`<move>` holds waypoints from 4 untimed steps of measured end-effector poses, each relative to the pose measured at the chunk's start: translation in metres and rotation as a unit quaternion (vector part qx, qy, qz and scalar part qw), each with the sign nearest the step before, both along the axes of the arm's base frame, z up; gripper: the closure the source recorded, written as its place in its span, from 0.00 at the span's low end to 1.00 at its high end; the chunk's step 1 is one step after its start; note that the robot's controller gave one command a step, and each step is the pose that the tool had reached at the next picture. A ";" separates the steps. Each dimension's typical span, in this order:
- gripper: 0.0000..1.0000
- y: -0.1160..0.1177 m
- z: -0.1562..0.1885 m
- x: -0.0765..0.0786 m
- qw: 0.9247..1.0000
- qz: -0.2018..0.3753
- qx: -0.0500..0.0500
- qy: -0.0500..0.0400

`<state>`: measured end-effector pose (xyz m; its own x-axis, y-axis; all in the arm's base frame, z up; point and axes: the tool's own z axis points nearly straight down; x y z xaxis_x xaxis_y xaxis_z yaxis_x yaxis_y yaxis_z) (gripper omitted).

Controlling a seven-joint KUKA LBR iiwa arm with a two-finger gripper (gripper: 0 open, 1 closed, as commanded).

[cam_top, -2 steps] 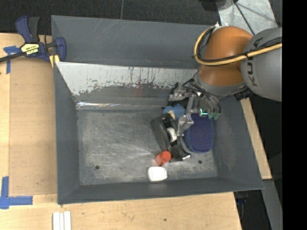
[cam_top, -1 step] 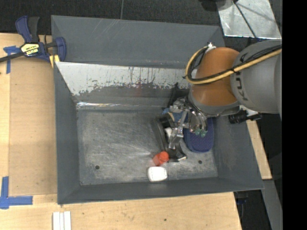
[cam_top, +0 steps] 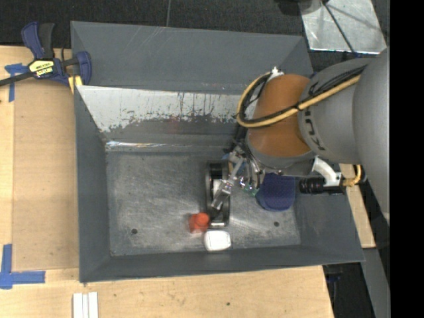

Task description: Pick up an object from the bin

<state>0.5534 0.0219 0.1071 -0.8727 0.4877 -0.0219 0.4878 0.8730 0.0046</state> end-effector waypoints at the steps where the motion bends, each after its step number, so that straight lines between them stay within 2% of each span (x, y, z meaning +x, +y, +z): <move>1: 0.00 0.025 0.000 0.002 0.980 -0.196 0.005 0.002; 2: 0.00 0.028 -0.002 0.004 0.981 -0.192 0.009 -0.001; 3: 0.00 0.037 -0.012 0.002 0.987 -0.163 0.008 0.001; 4: 1.00 0.038 -0.012 0.003 0.987 -0.163 0.009 0.000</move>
Offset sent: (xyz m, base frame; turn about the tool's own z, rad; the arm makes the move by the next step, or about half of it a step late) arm -0.0023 0.0273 -0.0060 0.3972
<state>0.5565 0.0595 0.0954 -0.6698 0.7425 -0.0116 0.7423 0.6699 0.0181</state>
